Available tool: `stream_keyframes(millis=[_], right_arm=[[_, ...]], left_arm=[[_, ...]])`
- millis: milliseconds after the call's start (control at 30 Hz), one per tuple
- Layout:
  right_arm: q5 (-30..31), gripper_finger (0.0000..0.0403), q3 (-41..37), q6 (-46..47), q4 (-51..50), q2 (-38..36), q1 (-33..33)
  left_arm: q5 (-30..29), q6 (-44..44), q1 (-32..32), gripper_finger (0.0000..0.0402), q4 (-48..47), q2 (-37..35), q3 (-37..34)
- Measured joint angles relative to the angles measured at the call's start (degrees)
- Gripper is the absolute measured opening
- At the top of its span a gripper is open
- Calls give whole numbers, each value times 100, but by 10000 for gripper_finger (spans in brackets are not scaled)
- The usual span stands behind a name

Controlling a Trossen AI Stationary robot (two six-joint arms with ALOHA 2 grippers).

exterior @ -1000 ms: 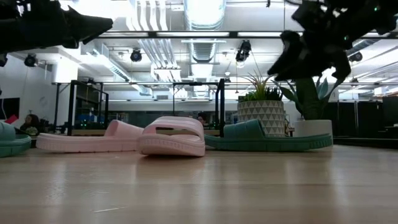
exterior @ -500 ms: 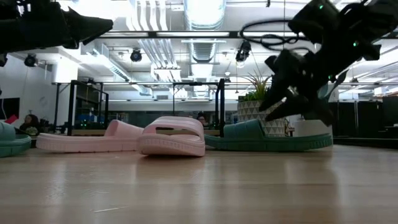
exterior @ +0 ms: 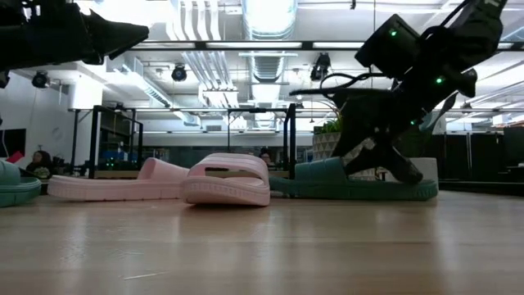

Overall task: Pick and place slides into the shelf
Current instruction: Put the right green slide into the shelf

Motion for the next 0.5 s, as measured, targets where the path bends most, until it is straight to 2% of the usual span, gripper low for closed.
stream_keyframes(millis=[333,500], right_arm=[[151,100,288,261,66,37,-20],[498,46,295,333,-20,-70,-13]], left_arm=[[0,-2,-2,217,-17,0,-11],[0,-2,-2,217,-15,0,-13]])
